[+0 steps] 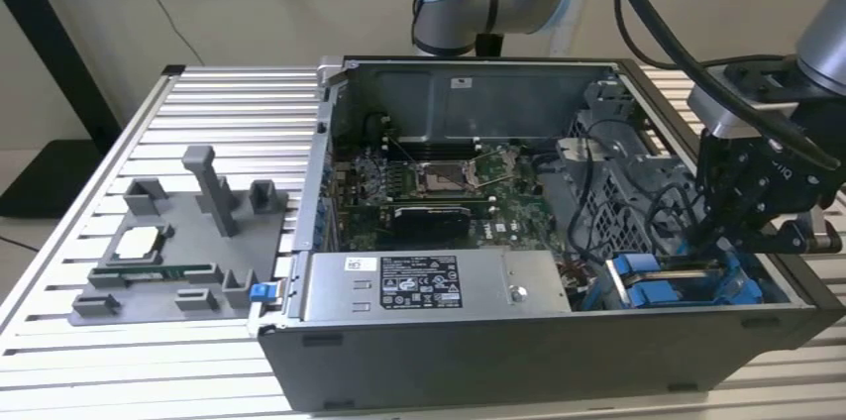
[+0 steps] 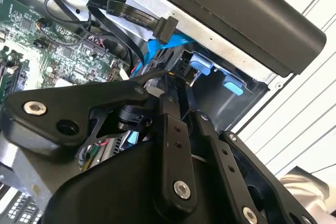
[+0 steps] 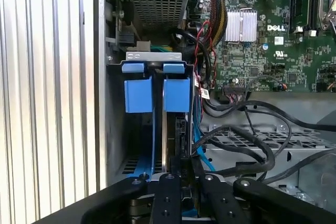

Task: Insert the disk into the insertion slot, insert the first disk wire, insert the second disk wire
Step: 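Insert the first disk wire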

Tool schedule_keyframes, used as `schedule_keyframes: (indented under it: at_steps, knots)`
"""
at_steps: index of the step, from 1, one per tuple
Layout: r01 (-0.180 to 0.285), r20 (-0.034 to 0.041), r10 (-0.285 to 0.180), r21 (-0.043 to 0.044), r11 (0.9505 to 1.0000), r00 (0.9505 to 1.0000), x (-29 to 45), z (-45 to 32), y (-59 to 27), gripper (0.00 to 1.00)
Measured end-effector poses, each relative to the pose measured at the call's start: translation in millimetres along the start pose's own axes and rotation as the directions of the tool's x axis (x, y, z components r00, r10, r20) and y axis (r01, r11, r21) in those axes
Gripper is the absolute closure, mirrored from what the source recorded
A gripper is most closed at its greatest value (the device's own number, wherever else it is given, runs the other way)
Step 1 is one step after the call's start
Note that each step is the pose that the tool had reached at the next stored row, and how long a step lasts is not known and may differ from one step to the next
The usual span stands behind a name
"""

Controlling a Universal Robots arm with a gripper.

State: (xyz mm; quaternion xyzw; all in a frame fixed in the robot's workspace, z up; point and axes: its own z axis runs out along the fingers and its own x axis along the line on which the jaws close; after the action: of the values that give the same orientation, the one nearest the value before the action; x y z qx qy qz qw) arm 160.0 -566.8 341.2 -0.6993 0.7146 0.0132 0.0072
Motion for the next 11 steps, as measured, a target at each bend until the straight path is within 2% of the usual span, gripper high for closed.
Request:
schedule_keyframes:
  at_steps: [11]
  knots:
    - [-0.009,-0.0010,0.009,0.0003,1.0000,1.0000,0.2,6.5,0.0,1.00]
